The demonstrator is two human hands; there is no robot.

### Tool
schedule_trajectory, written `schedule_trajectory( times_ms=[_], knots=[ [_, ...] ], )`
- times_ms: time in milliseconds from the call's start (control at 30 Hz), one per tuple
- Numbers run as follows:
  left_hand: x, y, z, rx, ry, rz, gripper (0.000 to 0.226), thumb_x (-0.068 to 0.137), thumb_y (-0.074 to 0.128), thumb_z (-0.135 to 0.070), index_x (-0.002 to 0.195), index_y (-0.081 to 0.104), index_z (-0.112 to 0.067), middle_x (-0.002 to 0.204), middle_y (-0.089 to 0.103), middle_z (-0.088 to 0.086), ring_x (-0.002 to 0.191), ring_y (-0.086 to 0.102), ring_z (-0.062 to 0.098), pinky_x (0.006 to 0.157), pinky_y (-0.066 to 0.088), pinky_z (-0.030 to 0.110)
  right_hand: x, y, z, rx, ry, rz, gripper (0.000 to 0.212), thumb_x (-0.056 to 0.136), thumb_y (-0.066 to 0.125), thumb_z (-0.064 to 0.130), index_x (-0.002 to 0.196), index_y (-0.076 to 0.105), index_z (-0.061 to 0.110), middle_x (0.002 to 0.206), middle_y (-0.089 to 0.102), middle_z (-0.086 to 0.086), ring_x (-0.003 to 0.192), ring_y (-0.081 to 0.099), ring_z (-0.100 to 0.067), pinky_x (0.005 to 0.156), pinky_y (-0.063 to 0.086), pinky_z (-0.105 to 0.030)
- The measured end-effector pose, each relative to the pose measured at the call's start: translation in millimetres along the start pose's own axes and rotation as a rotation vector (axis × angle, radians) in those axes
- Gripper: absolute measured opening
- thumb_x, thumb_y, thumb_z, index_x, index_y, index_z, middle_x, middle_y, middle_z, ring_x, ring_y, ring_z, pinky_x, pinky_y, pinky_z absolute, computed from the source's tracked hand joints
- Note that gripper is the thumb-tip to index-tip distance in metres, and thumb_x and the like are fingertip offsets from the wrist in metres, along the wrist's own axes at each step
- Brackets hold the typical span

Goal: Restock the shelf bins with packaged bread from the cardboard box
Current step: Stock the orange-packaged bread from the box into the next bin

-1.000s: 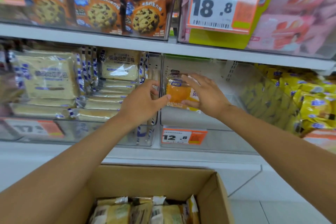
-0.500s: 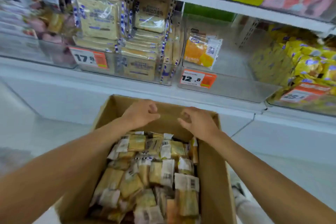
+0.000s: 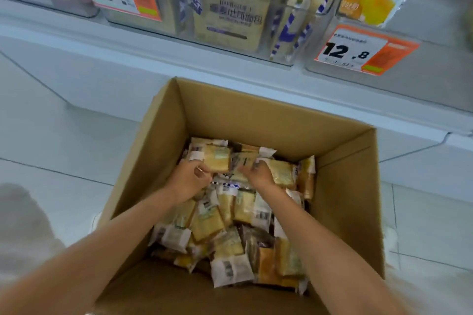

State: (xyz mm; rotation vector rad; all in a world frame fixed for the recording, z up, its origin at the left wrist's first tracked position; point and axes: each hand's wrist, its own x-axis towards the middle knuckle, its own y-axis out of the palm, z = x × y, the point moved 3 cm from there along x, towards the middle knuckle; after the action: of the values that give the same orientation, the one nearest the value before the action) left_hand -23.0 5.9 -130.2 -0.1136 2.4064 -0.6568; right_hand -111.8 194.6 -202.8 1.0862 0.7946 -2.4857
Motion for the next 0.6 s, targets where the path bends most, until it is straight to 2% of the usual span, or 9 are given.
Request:
schedule_trajectory(
  times_ms=[67, 200, 267, 333, 367, 433, 500, 533, 600],
  knots=[
    [-1.7, -1.0, 1.3, -0.01, -0.024, 0.013, 0.013, 0.091, 0.066, -0.011, 0.102, 0.066, -0.005, 0.087, 0.058, 0.003, 0.073, 0.052, 0.01, 0.052, 0.041, 0.011, 9.9, 8.0, 4.0, 0.016, 0.043, 0.014, 0.074, 0.082, 0.076, 0.027, 0.141, 0.04, 0.001, 0.138, 0.054, -0.011, 0.121, 0.056, -0.03, 0.096, 0.05, -0.039],
    [2.9, -10.8, 0.4, -0.049, -0.099, -0.061, 0.022, 0.091, 0.067, -0.019, 0.111, 0.063, -0.01, 0.101, 0.062, 0.004, 0.092, 0.058, 0.019, 0.066, 0.044, 0.023, -11.9, -7.9, 20.6, 0.084, 0.011, 0.048, 0.046, 0.087, 0.067, 0.009, 0.132, 0.054, 0.006, 0.127, 0.06, -0.008, 0.111, 0.058, -0.025, 0.088, 0.05, -0.036],
    [3.0, -11.1, -5.1, -0.15, -0.215, 0.0, 0.054, 0.087, 0.073, -0.035, 0.131, 0.053, -0.012, 0.125, 0.059, 0.006, 0.108, 0.057, 0.02, 0.083, 0.05, 0.028, -33.8, -25.7, 27.6, 0.156, -0.069, 0.05, 0.036, 0.087, 0.067, 0.006, 0.122, 0.058, 0.012, 0.119, 0.064, -0.005, 0.103, 0.061, -0.02, 0.088, 0.051, -0.037],
    [-4.7, -2.6, -18.2, -0.441, -0.335, 0.228, 0.087, 0.076, 0.08, -0.047, 0.145, 0.037, -0.017, 0.139, 0.053, 0.003, 0.121, 0.055, 0.022, 0.097, 0.05, 0.038, -62.0, -39.0, 33.9, 0.33, -0.115, 0.116, 0.035, 0.084, 0.071, 0.001, 0.115, 0.059, 0.013, 0.119, 0.067, -0.009, 0.105, 0.065, -0.022, 0.094, 0.053, -0.04],
    [-8.9, 1.8, -27.6, -0.569, -0.326, 0.319, 0.086, 0.075, 0.082, -0.042, 0.144, 0.038, -0.015, 0.136, 0.057, 0.003, 0.119, 0.059, 0.023, 0.098, 0.051, 0.041, -74.8, -44.6, 36.7, 0.392, -0.127, 0.155, 0.038, 0.083, 0.071, -0.002, 0.117, 0.059, 0.011, 0.119, 0.067, -0.011, 0.105, 0.066, -0.023, 0.093, 0.054, -0.039],
    [-14.7, -1.3, -47.3, -0.619, -0.155, 0.292, 0.064, 0.077, 0.082, -0.021, 0.134, 0.052, -0.011, 0.121, 0.069, 0.006, 0.108, 0.068, 0.025, 0.094, 0.055, 0.041, -102.8, -56.3, 51.9, 0.395, -0.188, 0.168, 0.056, 0.081, 0.073, -0.002, 0.131, 0.049, 0.005, 0.119, 0.065, -0.009, 0.105, 0.065, -0.021, 0.082, 0.057, -0.03],
    [-22.4, -19.2, -70.8, -0.455, 0.059, 0.154, 0.045, 0.079, 0.079, -0.005, 0.121, 0.063, -0.006, 0.109, 0.073, 0.009, 0.097, 0.071, 0.025, 0.079, 0.059, 0.034, -129.4, -75.4, 73.5, 0.27, -0.313, 0.006, 0.087, 0.078, 0.08, 0.008, 0.147, 0.028, 0.018, 0.126, 0.053, -0.001, 0.111, 0.057, -0.016, 0.078, 0.052, -0.024],
    [-27.4, -31.5, -82.9, -0.356, 0.153, 0.13, 0.037, 0.079, 0.078, 0.0, 0.114, 0.067, -0.005, 0.104, 0.074, 0.009, 0.093, 0.072, 0.023, 0.072, 0.06, 0.029, -140.5, -84.7, 84.1, 0.187, -0.396, -0.076, 0.101, 0.077, 0.082, 0.014, 0.153, 0.017, 0.024, 0.131, 0.046, 0.002, 0.118, 0.05, -0.014, 0.085, 0.05, -0.025],
    [-39.3, -57.7, -107.2, -0.187, 0.317, 0.151, 0.03, 0.078, 0.077, 0.004, 0.104, 0.071, -0.011, 0.1, 0.074, 0.004, 0.091, 0.072, 0.016, 0.067, 0.059, 0.023, -166.4, -94.8, 108.3, 0.019, -0.54, -0.079, 0.098, 0.078, 0.081, 0.019, 0.153, 0.019, 0.027, 0.132, 0.044, 0.008, 0.125, 0.043, -0.009, 0.094, 0.044, -0.022]
  ],
)
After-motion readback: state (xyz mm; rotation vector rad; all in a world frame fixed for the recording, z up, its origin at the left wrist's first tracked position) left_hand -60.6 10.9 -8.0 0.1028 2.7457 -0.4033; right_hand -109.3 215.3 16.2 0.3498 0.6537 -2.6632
